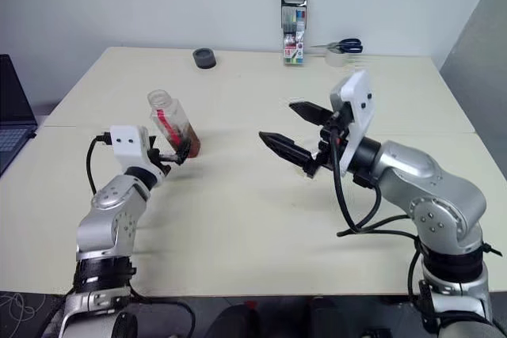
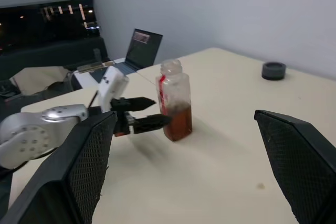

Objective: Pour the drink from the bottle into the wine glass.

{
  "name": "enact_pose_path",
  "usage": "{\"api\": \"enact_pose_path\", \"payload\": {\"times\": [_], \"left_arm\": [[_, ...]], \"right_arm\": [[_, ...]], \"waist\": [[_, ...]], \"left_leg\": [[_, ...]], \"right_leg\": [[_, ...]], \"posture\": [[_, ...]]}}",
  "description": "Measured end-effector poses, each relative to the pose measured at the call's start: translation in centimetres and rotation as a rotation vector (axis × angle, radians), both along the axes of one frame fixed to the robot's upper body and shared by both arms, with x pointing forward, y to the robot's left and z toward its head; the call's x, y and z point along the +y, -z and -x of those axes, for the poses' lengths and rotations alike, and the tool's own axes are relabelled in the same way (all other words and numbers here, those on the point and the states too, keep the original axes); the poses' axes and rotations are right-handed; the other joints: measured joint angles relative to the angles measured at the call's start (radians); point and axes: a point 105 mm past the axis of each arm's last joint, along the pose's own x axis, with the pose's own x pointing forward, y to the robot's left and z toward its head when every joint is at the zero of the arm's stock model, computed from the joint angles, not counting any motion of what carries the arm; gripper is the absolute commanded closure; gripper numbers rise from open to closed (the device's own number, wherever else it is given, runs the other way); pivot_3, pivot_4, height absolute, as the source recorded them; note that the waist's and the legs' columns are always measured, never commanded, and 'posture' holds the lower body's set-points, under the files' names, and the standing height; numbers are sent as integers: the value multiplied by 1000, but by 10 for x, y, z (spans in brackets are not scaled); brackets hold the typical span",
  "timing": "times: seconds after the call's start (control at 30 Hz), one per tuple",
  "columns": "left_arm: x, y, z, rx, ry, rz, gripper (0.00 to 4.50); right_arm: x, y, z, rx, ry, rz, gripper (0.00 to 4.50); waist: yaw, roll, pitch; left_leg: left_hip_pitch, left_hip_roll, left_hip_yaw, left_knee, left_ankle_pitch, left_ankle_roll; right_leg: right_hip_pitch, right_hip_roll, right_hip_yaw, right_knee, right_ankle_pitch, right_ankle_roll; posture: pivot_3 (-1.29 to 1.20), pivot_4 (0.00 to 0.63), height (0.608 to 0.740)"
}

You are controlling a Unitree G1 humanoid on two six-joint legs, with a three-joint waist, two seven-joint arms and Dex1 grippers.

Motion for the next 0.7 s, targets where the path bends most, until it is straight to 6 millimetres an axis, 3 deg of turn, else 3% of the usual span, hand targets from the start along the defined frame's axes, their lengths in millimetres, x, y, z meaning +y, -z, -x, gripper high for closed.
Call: {"api": "enact_pose_path", "payload": {"times": [0.13,0.33,0.5,0.7], "left_arm": [[-15,17,28,109,94,-64,12],[-68,-20,62,88,465,-91,12],[-97,-52,79,73,822,-168,12],[-101,-64,74,65,913,-153,12]], "right_arm": [[-16,22,4,47,78,47,0],[-54,47,-7,-63,255,330,0],[-120,77,-60,-351,513,802,0],[-128,105,-90,-622,408,1119,0]], "waist": [[0,0,0],[0,0,0],[-1,0,0],[-10,1,1]], "left_leg": [[0,0,0,0,0,1],[3,0,0,0,0,0],[7,0,4,-1,2,-3],[7,2,5,-1,2,-3]], "right_leg": [[0,0,0,0,0,0],[3,1,0,0,0,0],[4,3,4,0,0,0],[3,6,6,0,0,0]], "posture": [[0,150,740],[0,150,740],[0,150,740],[0,150,740]]}}
